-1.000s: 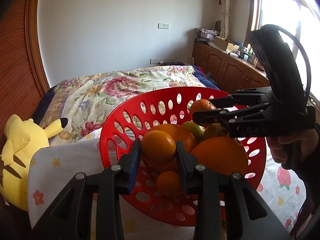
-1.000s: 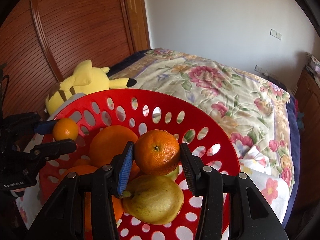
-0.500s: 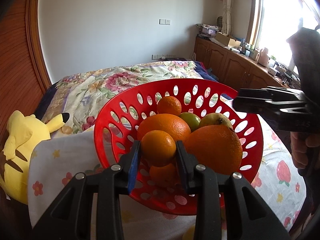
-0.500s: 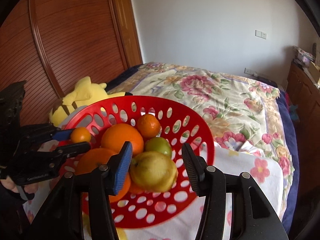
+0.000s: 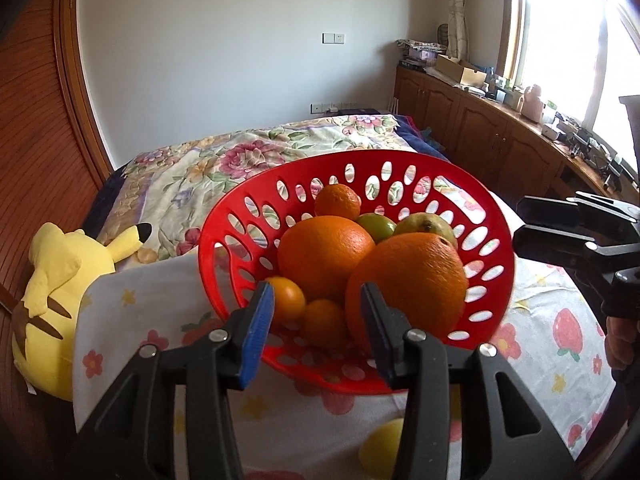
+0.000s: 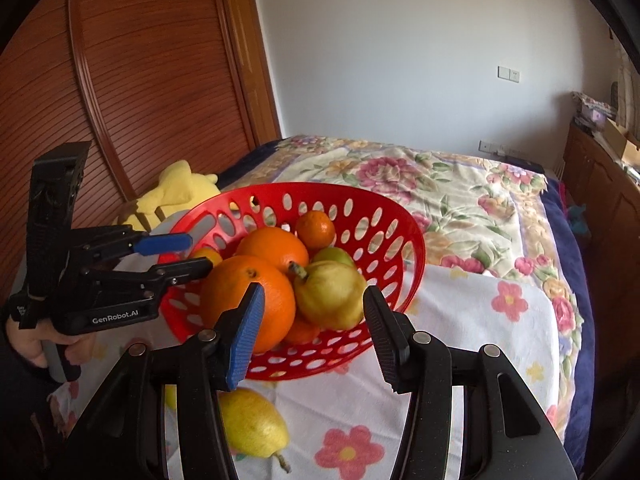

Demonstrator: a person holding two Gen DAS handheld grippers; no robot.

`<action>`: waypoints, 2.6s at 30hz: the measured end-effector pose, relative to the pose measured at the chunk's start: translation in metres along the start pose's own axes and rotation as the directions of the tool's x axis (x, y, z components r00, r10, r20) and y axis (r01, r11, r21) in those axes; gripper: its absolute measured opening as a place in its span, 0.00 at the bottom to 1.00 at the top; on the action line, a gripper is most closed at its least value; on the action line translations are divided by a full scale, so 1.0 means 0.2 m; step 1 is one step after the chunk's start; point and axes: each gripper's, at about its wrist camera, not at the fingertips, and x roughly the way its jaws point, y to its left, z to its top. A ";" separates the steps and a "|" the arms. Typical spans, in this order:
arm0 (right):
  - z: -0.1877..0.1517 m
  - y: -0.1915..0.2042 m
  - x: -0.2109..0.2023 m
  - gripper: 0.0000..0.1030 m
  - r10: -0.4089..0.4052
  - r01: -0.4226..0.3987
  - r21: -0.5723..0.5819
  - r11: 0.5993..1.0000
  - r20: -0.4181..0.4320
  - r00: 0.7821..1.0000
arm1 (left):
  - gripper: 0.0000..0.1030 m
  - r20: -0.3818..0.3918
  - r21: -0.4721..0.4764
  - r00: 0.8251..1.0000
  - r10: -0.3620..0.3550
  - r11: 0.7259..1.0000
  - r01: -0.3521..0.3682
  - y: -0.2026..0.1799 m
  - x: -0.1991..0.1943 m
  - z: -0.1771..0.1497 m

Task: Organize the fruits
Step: 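Open the right tool to drop its mandarin while the left tool releases its mandarin, then move the right tool toward the yellow pear while the left tool approaches a green lime, then close the right tool on the yellow pear while the left tool closes on the green lime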

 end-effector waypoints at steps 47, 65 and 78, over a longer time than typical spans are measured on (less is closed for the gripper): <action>-0.45 0.21 -0.04 0.66 -0.032 0.035 0.053 0.998 -0.055 0.998 | 0.49 0.008 -0.040 0.999 -0.036 0.999 0.036 -0.21 -0.21 -0.49; -0.47 0.20 0.18 0.74 0.015 -0.005 0.079 0.997 -0.132 0.991 | 0.51 -0.020 -0.069 0.999 -0.041 0.997 0.039 -0.18 -0.17 -0.52; -0.50 0.20 0.19 0.67 0.003 0.003 0.033 0.999 -0.167 0.986 | 0.52 -0.031 -0.094 0.996 -0.081 0.993 0.077 -0.21 -0.12 -0.50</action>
